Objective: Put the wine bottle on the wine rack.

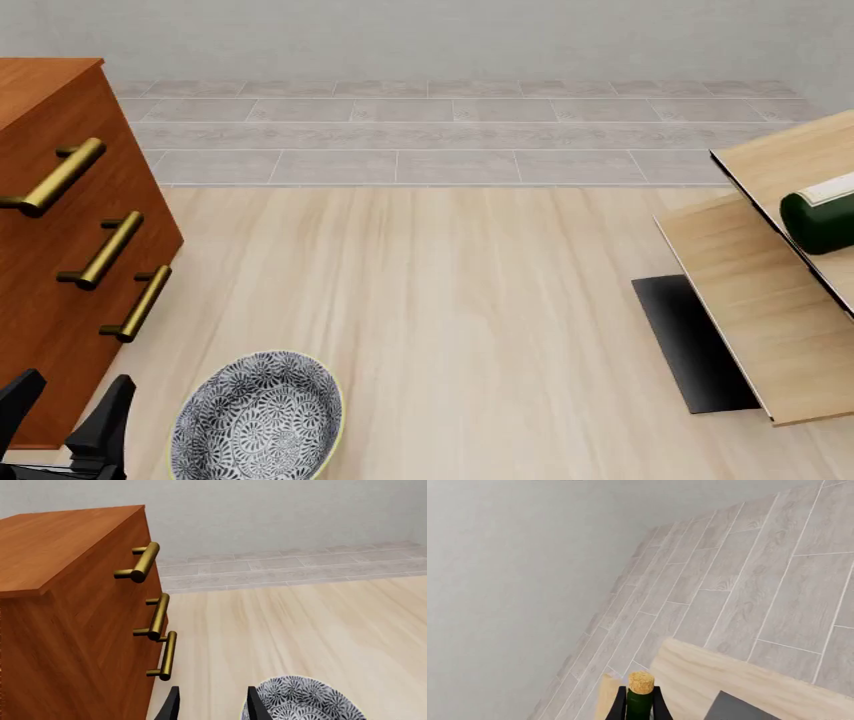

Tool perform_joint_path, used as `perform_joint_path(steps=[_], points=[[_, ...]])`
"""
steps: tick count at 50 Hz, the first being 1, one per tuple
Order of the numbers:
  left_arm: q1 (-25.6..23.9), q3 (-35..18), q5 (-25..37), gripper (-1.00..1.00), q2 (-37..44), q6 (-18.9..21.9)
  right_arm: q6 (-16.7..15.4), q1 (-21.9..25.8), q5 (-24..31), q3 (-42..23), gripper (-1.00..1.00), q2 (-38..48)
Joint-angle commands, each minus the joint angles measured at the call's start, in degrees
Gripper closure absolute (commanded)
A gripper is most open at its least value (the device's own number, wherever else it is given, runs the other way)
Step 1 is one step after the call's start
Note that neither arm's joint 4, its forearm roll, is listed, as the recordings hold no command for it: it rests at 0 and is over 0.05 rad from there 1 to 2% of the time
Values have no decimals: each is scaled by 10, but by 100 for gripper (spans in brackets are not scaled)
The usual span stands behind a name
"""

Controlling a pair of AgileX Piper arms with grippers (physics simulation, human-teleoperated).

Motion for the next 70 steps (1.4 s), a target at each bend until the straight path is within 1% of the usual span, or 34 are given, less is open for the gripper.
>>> perform_joint_path(steps=[1, 21, 35, 36, 60, 70], points=[[-1, 0, 0, -100, 0, 3, 6, 0, 3, 27, 100, 14], [-2, 0, 0, -100, 0, 2, 10, -2, 5, 24, 100, 10], [-1, 0, 0, -100, 0, 1, 9, -1, 19, 12, 100, 1], [-1, 0, 0, -100, 0, 1, 7, -1, 20, 12, -100, 1], [-1, 0, 2, -100, 0, 1, 4, -7, 23, 7, -100, -7], [-3, 0, 0, -100, 0, 0, 11, -15, 26, -1, -100, -12]])
